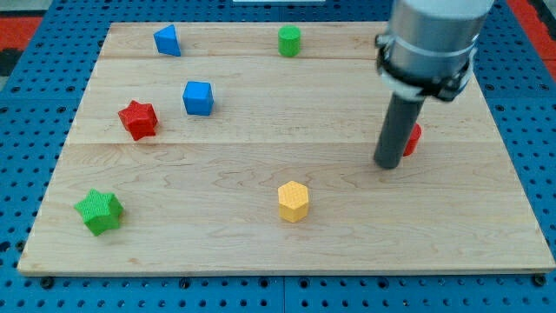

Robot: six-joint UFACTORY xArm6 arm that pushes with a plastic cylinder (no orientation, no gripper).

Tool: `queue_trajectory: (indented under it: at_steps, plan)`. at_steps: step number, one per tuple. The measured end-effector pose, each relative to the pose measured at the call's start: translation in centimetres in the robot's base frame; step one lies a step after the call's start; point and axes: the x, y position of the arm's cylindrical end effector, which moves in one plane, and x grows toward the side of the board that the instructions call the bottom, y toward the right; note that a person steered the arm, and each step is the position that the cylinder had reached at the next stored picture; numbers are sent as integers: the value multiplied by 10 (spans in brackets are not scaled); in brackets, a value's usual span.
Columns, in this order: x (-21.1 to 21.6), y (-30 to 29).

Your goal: Move the blue cube to the bottom right

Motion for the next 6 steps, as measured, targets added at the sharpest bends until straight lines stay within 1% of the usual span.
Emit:
queue_trajectory:
  at_steps: [1, 2, 3, 4, 5, 6]
  plan:
    - [-1, 19]
    - [7, -69]
    - [-39, -162]
    - [-121, -177]
    - [-141, -250]
    - [-122, -259]
